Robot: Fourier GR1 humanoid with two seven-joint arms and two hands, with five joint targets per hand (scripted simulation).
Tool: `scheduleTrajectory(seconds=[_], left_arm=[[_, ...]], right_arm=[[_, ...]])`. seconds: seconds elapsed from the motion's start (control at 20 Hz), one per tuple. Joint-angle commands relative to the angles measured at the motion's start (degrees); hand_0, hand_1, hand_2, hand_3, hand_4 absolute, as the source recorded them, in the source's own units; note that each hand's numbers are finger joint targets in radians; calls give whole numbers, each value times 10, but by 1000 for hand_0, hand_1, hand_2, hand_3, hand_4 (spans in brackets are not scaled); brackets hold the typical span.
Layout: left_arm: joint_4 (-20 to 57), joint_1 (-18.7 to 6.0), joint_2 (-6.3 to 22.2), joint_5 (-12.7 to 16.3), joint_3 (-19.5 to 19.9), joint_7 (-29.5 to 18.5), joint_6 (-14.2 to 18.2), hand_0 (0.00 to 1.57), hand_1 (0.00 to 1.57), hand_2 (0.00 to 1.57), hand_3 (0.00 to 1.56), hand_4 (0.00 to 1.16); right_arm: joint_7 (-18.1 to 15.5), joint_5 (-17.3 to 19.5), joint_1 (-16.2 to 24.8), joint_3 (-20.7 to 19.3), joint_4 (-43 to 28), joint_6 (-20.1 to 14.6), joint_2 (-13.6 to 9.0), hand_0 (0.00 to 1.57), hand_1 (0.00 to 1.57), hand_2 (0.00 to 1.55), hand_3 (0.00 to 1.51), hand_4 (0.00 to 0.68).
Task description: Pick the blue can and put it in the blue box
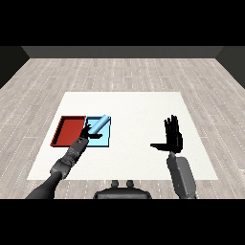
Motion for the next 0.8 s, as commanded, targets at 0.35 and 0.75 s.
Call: scheduleTrajectory(seconds=[0.35,0.75], left_arm=[[-189,61,-7,81,94,-274,106,0,0,0,0,0],[-411,200,-24,101,56,-398,-42,0,0,0,0,0]], right_arm=[[2,-7,14,2,-14,16,1,0,0,0,0,0],[12,10,7,6,-6,11,-8,0,0,0,0,0]])
